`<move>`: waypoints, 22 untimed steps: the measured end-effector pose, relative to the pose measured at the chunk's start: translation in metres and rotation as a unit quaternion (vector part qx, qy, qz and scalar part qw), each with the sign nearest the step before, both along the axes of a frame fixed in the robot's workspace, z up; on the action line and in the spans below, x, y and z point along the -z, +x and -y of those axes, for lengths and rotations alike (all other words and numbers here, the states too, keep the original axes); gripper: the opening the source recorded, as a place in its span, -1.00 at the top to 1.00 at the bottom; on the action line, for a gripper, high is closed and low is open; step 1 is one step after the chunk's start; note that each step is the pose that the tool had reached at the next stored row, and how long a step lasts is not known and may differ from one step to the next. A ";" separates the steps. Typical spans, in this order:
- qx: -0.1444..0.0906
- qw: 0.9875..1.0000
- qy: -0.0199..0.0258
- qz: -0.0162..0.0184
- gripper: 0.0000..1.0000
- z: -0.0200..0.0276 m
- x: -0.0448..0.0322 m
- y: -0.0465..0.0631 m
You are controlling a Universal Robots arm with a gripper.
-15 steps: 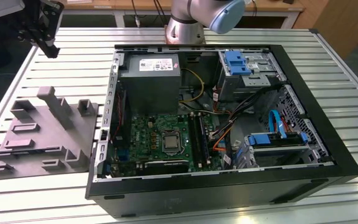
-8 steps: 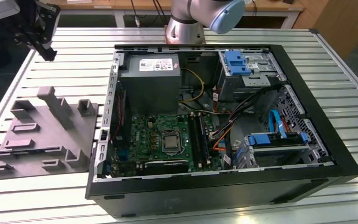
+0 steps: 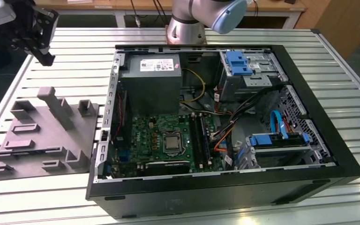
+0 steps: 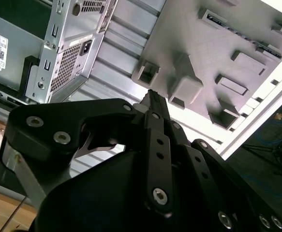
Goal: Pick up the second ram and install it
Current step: 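Reach for the second ram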
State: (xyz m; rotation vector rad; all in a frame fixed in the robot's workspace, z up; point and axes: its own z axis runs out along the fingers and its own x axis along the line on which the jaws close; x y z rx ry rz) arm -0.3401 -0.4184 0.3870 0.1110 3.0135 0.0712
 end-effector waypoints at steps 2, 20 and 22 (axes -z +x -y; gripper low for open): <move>0.000 1.000 0.000 0.000 0.80 0.0027 0.0009 -0.001; 0.000 1.000 0.000 0.000 0.80 0.0100 0.0134 -0.025; 0.000 1.000 0.000 0.000 0.80 0.0100 0.0153 -0.029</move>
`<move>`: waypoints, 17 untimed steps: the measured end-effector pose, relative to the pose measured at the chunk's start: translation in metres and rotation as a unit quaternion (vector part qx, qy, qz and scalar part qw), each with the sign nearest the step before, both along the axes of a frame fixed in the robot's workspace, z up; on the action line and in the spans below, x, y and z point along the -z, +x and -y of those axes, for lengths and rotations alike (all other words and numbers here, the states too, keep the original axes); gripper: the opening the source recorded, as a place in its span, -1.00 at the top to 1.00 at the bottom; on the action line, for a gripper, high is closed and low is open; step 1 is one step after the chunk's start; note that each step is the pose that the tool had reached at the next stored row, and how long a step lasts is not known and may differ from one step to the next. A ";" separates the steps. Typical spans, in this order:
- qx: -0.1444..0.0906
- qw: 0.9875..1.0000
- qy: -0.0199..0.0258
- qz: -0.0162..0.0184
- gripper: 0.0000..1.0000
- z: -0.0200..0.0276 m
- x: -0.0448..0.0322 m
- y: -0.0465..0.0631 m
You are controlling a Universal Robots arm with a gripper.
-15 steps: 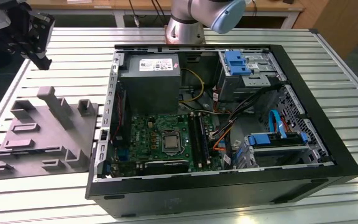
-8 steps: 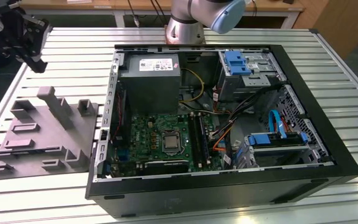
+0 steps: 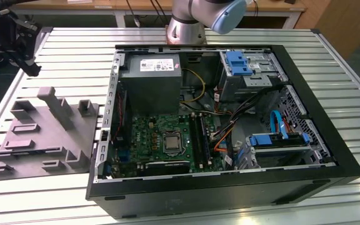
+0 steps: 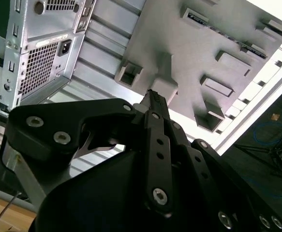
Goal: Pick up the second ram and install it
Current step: 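Reach for the second ram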
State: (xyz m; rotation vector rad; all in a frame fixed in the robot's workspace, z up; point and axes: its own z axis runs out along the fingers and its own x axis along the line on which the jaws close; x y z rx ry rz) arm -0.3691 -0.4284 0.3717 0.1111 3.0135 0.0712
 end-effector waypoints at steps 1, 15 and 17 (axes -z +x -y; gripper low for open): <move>0.000 1.000 0.000 0.000 0.80 0.0000 0.0011 -0.002; 0.000 1.000 0.000 -0.002 0.80 -0.0001 0.0092 -0.009; 0.000 1.000 0.000 -0.003 0.80 0.0002 0.0100 -0.010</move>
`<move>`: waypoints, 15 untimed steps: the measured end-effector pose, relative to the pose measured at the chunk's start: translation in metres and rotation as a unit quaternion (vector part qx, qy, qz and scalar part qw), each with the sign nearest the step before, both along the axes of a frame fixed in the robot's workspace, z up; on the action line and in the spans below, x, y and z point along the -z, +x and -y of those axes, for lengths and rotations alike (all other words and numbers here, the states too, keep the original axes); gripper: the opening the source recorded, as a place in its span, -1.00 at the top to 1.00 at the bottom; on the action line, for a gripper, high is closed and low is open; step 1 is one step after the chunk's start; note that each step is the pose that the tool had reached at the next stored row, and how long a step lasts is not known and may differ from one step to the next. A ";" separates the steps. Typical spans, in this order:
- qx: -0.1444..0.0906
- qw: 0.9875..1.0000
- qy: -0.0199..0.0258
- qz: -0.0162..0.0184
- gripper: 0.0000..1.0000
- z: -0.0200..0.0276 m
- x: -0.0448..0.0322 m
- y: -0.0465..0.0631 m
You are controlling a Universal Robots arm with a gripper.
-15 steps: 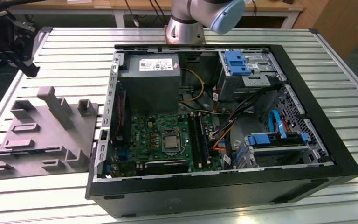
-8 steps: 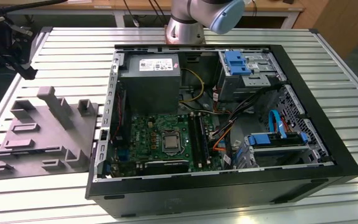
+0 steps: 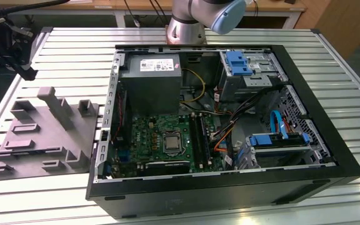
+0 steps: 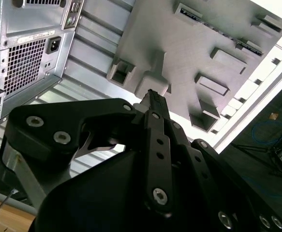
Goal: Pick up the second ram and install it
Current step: 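Reach for the second ram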
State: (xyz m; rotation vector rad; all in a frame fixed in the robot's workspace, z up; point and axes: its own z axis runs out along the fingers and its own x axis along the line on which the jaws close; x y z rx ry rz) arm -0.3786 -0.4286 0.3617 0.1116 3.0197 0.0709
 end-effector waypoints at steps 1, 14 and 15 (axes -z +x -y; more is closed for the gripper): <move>0.000 1.000 0.000 -0.001 0.80 0.0002 0.0006 0.000; 0.000 1.000 0.000 -0.009 0.80 0.0025 0.0102 -0.010; 0.000 1.000 0.000 -0.011 0.80 0.0027 0.0111 -0.011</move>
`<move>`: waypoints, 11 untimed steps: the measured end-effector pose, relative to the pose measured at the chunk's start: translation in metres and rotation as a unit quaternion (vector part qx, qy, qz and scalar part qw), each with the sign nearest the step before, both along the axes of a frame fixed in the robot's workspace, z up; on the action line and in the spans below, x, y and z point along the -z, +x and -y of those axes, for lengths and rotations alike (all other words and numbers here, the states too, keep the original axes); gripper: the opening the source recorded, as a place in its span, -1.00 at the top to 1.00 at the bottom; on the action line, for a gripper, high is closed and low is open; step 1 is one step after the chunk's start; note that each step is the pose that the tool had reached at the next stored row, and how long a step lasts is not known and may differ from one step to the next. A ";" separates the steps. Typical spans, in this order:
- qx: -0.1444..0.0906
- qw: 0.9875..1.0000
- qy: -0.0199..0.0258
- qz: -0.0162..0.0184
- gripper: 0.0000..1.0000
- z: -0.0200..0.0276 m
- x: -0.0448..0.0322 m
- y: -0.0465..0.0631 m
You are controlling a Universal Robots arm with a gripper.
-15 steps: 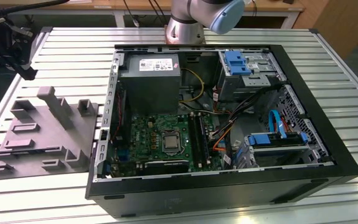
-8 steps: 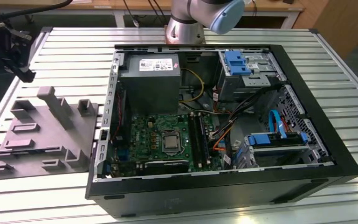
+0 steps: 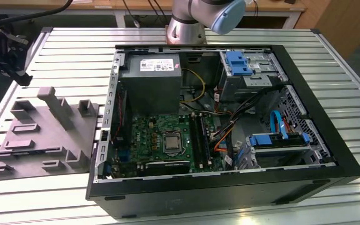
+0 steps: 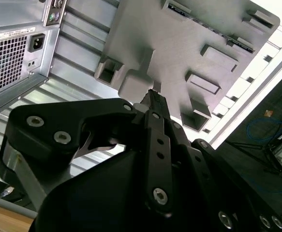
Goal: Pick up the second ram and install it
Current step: 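Reach for the second ram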
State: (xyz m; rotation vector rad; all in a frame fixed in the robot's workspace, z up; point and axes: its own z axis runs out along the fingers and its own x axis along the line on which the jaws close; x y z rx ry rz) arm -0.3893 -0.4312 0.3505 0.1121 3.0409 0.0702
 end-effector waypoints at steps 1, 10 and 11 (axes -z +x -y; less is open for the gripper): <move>0.000 1.000 0.000 -0.001 0.80 0.0002 0.0011 -0.001; 0.000 1.000 0.000 -0.015 0.80 0.0027 0.0107 -0.007; 0.000 1.000 0.000 -0.017 0.80 0.0032 0.0117 -0.008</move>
